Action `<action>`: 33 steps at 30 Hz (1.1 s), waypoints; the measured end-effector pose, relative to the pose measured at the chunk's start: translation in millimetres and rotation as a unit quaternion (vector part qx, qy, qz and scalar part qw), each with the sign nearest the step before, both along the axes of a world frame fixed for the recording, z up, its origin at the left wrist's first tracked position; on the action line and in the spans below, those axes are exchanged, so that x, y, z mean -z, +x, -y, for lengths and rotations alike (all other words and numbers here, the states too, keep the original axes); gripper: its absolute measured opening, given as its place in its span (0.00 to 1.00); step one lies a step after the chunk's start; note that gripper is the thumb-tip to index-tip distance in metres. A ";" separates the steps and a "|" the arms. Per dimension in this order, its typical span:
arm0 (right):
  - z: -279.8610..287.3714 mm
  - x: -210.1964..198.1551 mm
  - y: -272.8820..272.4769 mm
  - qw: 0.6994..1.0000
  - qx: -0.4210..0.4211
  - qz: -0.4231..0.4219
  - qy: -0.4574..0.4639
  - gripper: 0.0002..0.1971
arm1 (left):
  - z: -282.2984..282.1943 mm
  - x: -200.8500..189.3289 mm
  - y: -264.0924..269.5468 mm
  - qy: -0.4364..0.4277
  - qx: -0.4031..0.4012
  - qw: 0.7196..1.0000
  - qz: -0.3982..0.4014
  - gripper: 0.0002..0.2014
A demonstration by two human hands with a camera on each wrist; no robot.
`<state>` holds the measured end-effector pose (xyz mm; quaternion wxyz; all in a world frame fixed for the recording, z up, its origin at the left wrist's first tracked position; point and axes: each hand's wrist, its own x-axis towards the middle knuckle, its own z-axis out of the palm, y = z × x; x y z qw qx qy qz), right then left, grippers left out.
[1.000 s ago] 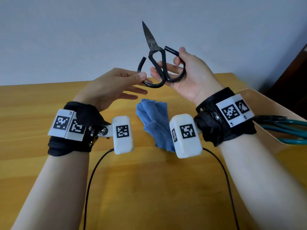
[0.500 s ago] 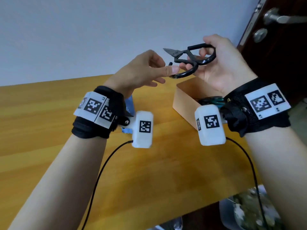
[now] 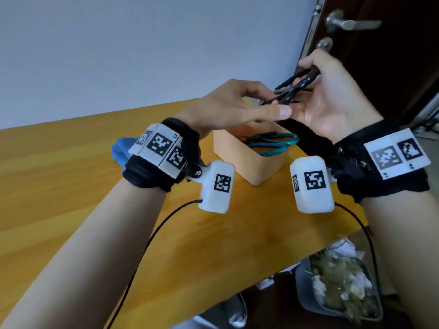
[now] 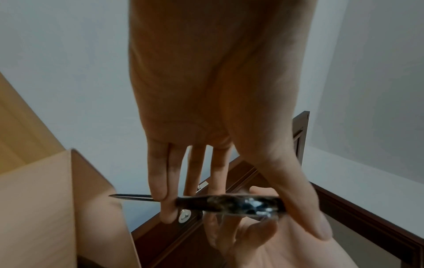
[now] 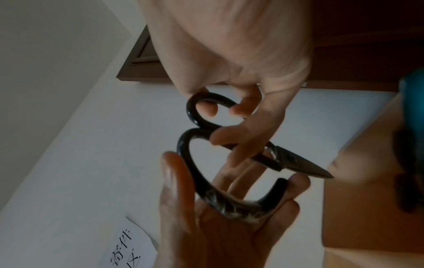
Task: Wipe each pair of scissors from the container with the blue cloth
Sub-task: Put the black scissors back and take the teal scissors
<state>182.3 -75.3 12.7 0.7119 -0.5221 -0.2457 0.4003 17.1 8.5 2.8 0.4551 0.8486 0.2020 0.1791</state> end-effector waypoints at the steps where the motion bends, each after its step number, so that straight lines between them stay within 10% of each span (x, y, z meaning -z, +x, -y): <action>1: 0.4 3.9 -0.5 1.000 -0.008 -0.009 -0.004 0.07 | -1.2 0.6 1.6 0.010 -0.006 1.000 -0.017 0.18; 10: 4.7 32.7 11.3 0.977 -0.071 0.125 -0.155 0.24 | -7.7 37.1 23.9 0.018 -0.050 0.996 -0.070 0.15; 16: 6.9 36.2 18.6 0.942 -0.037 0.272 -0.195 0.15 | -12.2 46.5 29.1 0.009 -0.079 0.996 -0.037 0.20; 24: -3.9 36.0 6.5 0.763 -0.122 0.569 -0.281 0.12 | -12.9 46.6 35.9 -0.009 -0.130 0.991 0.003 0.18; 33: -22.8 40.1 -12.7 0.582 -0.184 0.686 -0.395 0.15 | -15.8 50.4 33.9 -0.036 -0.142 0.989 0.034 0.15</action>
